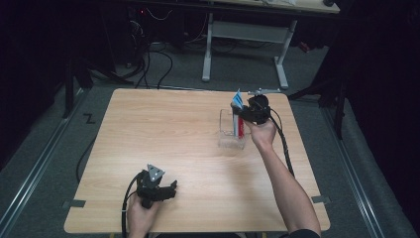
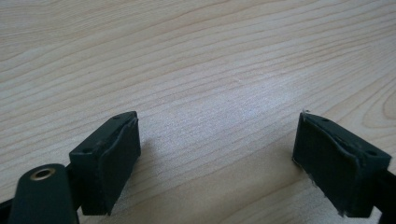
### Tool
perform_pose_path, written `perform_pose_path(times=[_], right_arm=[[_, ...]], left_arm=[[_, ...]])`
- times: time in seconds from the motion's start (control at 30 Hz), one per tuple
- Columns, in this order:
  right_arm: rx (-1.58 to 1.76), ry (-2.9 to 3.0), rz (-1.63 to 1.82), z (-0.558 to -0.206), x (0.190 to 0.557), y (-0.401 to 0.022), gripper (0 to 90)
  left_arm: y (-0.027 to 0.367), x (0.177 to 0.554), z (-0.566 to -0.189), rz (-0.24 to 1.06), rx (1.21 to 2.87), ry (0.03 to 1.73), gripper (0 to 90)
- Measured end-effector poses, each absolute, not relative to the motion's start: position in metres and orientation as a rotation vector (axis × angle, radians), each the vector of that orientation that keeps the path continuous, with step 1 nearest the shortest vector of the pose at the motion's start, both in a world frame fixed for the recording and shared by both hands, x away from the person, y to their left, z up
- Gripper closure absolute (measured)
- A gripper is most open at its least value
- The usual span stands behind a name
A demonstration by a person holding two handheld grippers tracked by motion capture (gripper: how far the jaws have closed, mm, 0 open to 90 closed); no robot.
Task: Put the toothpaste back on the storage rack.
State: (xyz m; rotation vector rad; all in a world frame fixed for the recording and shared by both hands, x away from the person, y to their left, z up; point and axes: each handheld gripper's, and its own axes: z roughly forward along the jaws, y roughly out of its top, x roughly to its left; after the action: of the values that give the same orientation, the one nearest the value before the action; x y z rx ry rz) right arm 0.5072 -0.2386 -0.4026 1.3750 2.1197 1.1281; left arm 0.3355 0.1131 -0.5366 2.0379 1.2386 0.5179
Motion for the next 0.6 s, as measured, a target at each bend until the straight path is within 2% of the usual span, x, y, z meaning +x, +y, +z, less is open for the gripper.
perform_pose_path(times=[0.6], right_arm=[[1.369, 2.142, 1.060, -0.414, 0.501, -0.241, 66.8]], left_arm=[[0.113, 0.335, -0.537, 0.518, 2.038, 1.240, 15.1]])
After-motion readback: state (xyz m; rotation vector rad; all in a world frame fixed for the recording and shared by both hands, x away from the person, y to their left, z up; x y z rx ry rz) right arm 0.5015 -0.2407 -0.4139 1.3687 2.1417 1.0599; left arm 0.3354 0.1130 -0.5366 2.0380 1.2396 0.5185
